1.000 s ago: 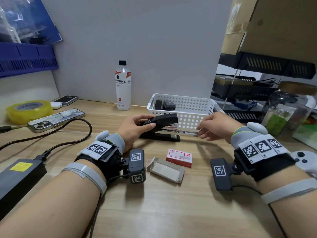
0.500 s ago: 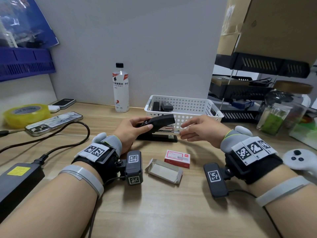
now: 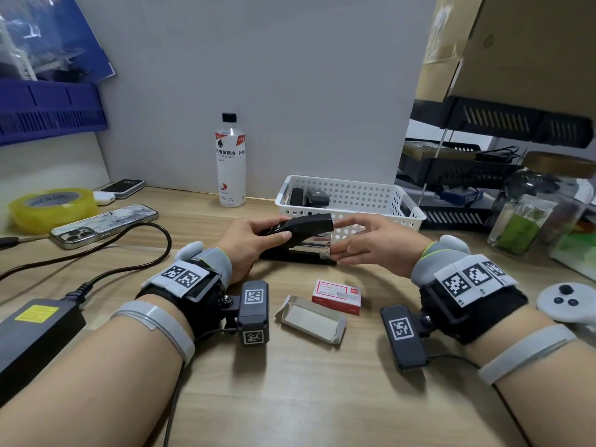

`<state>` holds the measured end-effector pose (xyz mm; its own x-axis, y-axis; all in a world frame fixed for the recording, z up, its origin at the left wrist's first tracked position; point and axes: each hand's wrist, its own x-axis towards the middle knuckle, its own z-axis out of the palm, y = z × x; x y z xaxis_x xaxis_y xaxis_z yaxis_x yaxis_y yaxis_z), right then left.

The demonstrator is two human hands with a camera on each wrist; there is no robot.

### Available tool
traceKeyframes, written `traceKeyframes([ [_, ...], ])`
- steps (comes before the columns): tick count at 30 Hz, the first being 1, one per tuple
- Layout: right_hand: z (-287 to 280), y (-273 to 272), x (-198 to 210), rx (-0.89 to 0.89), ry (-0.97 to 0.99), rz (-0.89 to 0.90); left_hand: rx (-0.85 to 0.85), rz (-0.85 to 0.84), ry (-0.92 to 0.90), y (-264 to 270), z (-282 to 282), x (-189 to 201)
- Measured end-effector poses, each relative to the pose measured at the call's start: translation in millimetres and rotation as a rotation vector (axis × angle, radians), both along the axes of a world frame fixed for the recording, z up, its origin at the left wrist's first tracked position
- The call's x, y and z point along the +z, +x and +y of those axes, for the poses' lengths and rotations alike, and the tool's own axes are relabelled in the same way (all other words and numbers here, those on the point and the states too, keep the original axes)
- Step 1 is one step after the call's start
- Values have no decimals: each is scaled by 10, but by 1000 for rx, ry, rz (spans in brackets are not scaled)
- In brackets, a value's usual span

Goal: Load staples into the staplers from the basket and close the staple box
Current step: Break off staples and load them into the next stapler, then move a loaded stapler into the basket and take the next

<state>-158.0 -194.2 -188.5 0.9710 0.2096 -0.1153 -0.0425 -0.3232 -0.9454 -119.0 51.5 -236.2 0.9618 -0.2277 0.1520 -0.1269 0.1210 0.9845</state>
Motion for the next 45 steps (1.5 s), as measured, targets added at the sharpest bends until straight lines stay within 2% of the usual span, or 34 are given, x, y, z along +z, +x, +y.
traceKeyframes([
  [3, -18, -13, 34, -1, 61, 13, 2, -9, -11, -10, 3, 20],
  [6, 64, 9, 117, -11, -80, -65, 11, -20, -20, -39, 20, 48],
  [9, 252, 25, 262, -5, -386, -278, -9, -28, -4, -38, -1, 26],
  [12, 511, 66, 425, 147, -832, -430, -68, -20, -47, -32, -39, -2],
  [14, 660, 106, 489, 248, -1116, -449, -53, 18, -121, -48, -45, 34],
  [16, 728, 146, 553, 316, -1250, -427, 20, 91, -219, -36, -26, 78],
  [18, 666, 168, 674, 373, -1228, -395, 119, 125, -274, 29, 4, 95],
  [20, 540, 203, 859, 375, -1052, -352, 199, 136, -311, 101, 51, 98],
  [23, 315, 409, 1182, 168, -715, -337, 259, 135, -324, 214, 58, 86],
  [25, 202, 658, 1389, -42, -626, -327, 260, 139, -314, 304, 7, 84],
  [27, 144, 912, 1528, -199, -690, -270, 255, 146, -294, 395, -63, 88],
  [28, 139, 1012, 1561, -243, -790, -227, 253, 150, -279, 436, -85, 90],
  [31, 228, 1228, 1532, -248, -1128, -51, 209, 156, -247, 543, -107, 77],
  [34, 353, 1277, 1429, -192, -1281, 123, 147, 164, -240, 500, -124, 84],
  [38, 453, 1532, 1293, -143, -1231, 239, 123, 179, -257, 526, -88, 66],
  [45, 532, 1782, 1141, -118, -1243, 321, 133, 177, -272, 514, -84, 73],
])
